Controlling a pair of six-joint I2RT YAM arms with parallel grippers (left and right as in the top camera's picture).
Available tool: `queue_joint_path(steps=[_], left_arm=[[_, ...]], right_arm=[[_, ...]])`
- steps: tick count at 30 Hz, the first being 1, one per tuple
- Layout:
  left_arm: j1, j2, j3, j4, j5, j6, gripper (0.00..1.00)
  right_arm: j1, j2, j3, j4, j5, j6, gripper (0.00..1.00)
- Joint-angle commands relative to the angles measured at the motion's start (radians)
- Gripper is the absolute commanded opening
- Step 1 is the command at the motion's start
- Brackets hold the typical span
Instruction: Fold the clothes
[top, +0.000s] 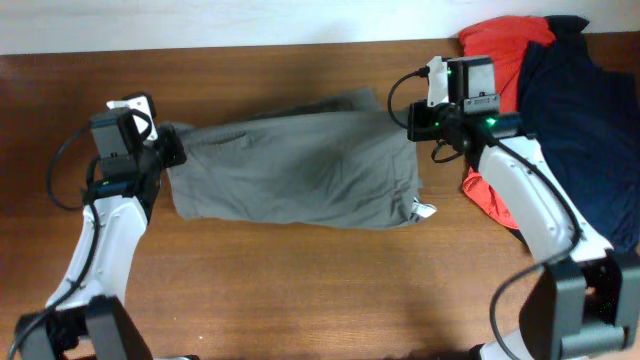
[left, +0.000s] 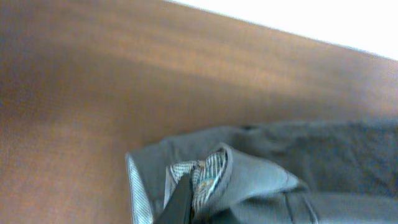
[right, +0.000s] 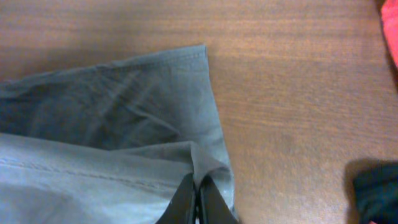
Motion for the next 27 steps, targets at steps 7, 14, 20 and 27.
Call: queue_joint_path(steps=[7,14,20,27], left_arm=[[-0.024,0.103,0.006,0.202,-0.022,-0.005,0.01],[-0.031,0.171,0.006,0.253,-0.090,-0.005,0.61],[-0.030,0.187,0.006,0.326,-0.092,-0.005,0.99],[-0.031,0.180,0.010,0.241,-0.072,-0.005,0.99]], right_arm=[[-0.031,0.132,0.012,0.131,0.061,-0.011,0.04],[-0.031,0.197,0.012,0.261,0.033,-0.011,0.06],[-0.031,0.226,0.012,0.363,0.015,-0.011,0.99],[-0.032,0.177,0.013,0.237,0.003,-0.011,0.99]])
